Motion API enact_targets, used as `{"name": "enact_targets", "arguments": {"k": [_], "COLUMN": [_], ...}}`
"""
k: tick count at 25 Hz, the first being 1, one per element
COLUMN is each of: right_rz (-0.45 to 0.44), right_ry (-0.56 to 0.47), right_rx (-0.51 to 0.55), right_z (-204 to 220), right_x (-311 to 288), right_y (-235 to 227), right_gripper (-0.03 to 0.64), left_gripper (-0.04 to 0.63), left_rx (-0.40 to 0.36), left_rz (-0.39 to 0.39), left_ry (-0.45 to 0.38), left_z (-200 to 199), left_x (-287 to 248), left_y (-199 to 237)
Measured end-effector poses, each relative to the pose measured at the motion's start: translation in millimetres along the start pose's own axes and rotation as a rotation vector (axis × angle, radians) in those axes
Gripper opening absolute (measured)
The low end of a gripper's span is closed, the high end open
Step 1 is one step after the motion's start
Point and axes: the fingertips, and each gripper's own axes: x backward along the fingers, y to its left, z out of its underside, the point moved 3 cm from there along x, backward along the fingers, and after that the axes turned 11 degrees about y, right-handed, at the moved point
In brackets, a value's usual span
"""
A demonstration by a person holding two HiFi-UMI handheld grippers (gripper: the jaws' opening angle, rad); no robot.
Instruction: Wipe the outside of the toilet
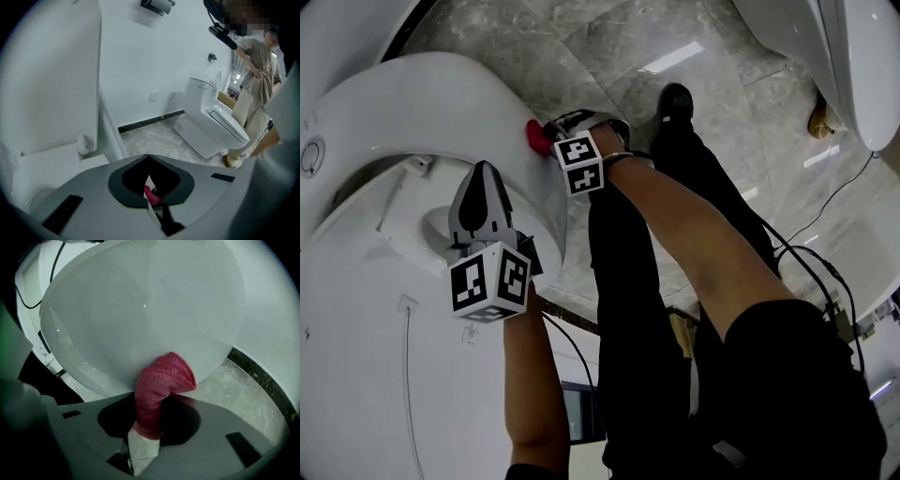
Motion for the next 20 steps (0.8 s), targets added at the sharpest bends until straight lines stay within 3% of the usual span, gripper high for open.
{"name": "enact_targets", "arguments": {"k": [6,13,16,20], "right_rz": [-0.035,-0.157,-0.237,-0.427], "right_ry": [-0.001,0.022,0.015,0.046], "right_rx": [-0.064,-0.054,-0.04,0.027], "right_z": [14.5,27.4,24.9,29.6], "right_x": [-12.6,-27.6,-31.2,-28.6], "right_y": [43.7,122.3,157.7,198.1], "right_gripper": [0.138,0.138,0.138,0.138], "left_gripper": [0.011,0.011,0.011,0.01], "left_rx": [-0.043,-0.061,-0.063,-0.053], "left_rz": [0.011,0.011,0.006,-0.011], "left_ry": [0.035,0.052,0.064,0.085], "left_z": [11.6,16.3,18.7,19.3], "left_x": [0.4,-1.5,-3.2,-8.2], "left_y": [-6.4,-10.8,-10.7,-9.6]}}
